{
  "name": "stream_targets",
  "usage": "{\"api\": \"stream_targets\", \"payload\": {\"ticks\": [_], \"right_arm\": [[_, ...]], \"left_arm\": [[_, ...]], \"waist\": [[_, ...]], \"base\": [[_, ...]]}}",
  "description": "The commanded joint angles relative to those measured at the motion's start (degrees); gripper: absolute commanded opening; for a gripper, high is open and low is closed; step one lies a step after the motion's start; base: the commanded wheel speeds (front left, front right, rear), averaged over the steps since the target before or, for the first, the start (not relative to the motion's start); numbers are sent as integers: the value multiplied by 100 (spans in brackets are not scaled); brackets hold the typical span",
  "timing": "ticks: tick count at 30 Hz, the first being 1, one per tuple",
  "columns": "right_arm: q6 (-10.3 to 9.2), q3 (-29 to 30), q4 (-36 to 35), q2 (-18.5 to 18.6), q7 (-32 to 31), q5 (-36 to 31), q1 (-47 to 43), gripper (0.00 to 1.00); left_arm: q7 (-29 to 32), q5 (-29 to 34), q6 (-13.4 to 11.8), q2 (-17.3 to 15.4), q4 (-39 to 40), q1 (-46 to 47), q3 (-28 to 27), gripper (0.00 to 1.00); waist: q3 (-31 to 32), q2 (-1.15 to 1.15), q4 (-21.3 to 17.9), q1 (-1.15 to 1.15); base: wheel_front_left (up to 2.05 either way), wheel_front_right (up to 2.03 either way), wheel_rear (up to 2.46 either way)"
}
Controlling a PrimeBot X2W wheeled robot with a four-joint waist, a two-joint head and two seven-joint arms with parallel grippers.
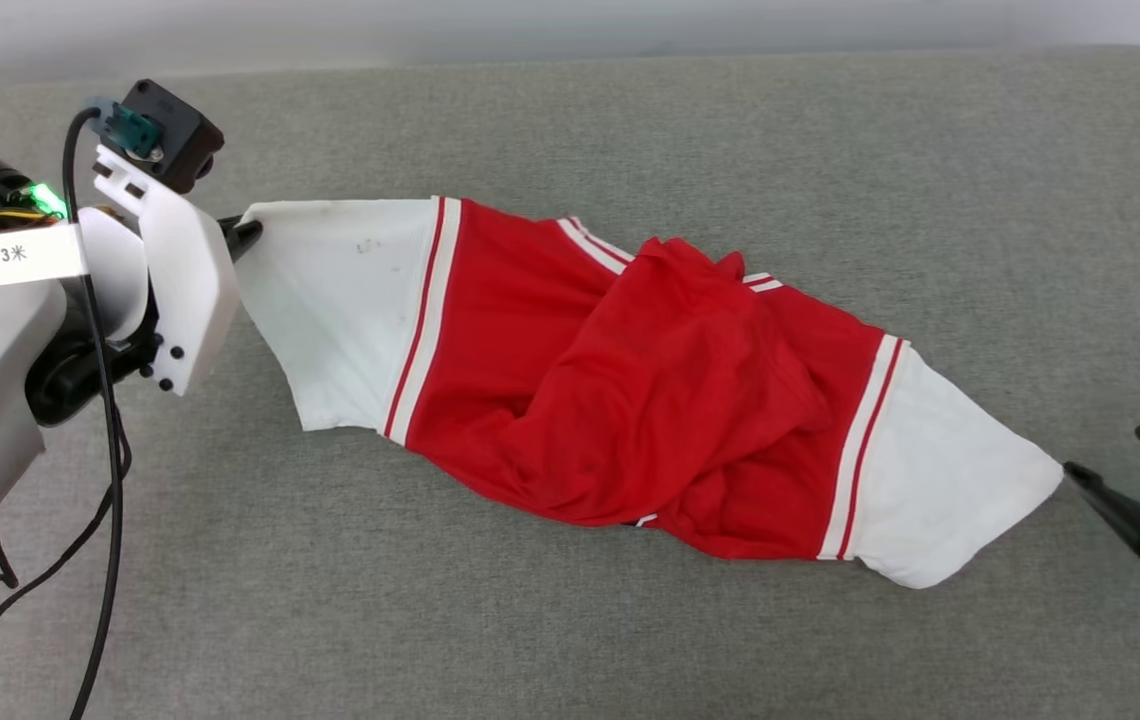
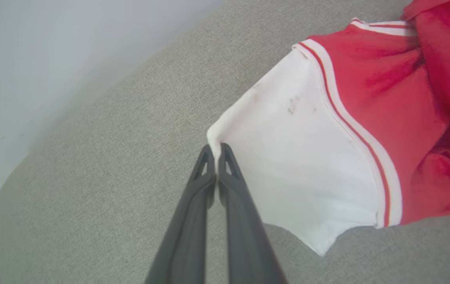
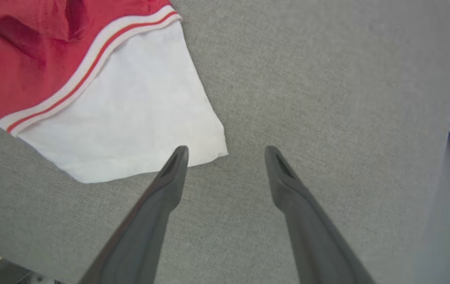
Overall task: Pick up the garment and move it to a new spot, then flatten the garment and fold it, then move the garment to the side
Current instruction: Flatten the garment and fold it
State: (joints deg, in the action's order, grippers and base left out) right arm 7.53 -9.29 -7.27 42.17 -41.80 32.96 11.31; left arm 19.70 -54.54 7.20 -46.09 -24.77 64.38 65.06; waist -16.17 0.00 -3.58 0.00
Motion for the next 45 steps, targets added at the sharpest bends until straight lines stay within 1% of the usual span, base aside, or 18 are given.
{"api": "stream_targets", "payload": {"ticks": [1, 6, 10, 13, 18, 23, 26, 27, 28, 30, 33, 35, 36, 39, 40, 41, 45], "right_arm": [[-8, -119, 81, 37, -98, 28, 184, 100], [-8, -742, 525, 141, -483, 79, 745, 100], [-8, -1212, 949, 157, -607, 71, 1148, 100], [-8, -1608, 1278, 191, -606, -2, 1394, 100], [-7, -2372, 1894, 91, -545, 9, 1519, 100], [4, -3188, 2332, -74, -487, 345, 1432, 100], [16, -3502, 2404, -94, -334, 514, 1524, 100], [21, -3562, 2413, -88, -240, 543, 1615, 38], [23, -3593, 2433, -83, -140, 571, 1712, 0], [6, -3582, 2477, -65, 95, 599, 1929, 0], [-7, -3394, 2558, -1, 640, 593, 2319, 0], [-11, -3289, 2643, 23, 1033, 496, 2567, 0], [-11, -3289, 2643, 23, 1033, 496, 2567, 0], [-10, -3169, 2828, 60, 1592, 328, 2836, 0], [-9, -3102, 2985, -7, 1937, 209, 2972, 0], [-9, -3102, 2985, -7, 1937, 209, 2972, 0], [-9, -2891, 3301, -192, 2554, -28, 3262, 0]], "left_arm": [[-33, 46, -29, 12, 25, -33, -7, 0], [-86, 92, -62, 97, 113, 86, -8, 0], [-133, 141, -56, 136, 145, 195, -20, 0], [-170, 172, -46, 146, 158, 261, -20, 0], [-214, 213, -32, 146, 169, 387, -27, 0], [-281, 218, -21, 195, 117, 440, -9, 0], [-311, 204, -10, 203, 69, 441, 18, 0], [-327, 199, -6, 203, 44, 437, 30, 0], [-336, 190, -2, 205, 22, 426, 41, 0], [-376, 169, 0, 210, -28, 392, 56, 0], [-492, 159, 3, 252, -79, 361, 72, 0], [-567, 158, 3, 249, -123, 343, 87, 0], [-567, 158, 3, 249, -123, 343, 87, 0], [-719, 196, 8, 263, -178, 336, 100, 0], [-872, 237, 10, 269, -204, 336, 85, 0], [-872, 237, 10, 269, -204, 336, 85, 0], [-1165, 309, -20, 264, -291, 314, 48, 0]], "waist": [[-41, 0, 58, 0], [-206, 0, 208, 0], [-367, 0, 298, 0], [-493, 0, 349, 0], [-685, 0, 413, 0], [-773, 0, 447, 0], [-773, 0, 434, 0], [-761, 0, 426, 0], [-742, 0, 416, 0], [-689, 0, 393, 0], [-575, 0, 370, 0], [-480, 0, 355, 0], [-480, 0, 355, 0], [-320, 0, 343, 0], [-206, 0, 336, 0], [-206, 0, 336, 0], [7, 0, 329, 0]], "base": [[0, 0, 0], [0, 0, 0], [0, 0, 0], [0, 0, 0], [0, 0, 0], [0, 0, 0], [0, 0, 0], [0, 0, 0], [0, 0, 0], [0, 0, 0], [0, 0, 0], [0, 0, 0], [0, 0, 0], [0, 0, 0], [0, 0, 0], [0, 0, 0], [0, 0, 0]]}}
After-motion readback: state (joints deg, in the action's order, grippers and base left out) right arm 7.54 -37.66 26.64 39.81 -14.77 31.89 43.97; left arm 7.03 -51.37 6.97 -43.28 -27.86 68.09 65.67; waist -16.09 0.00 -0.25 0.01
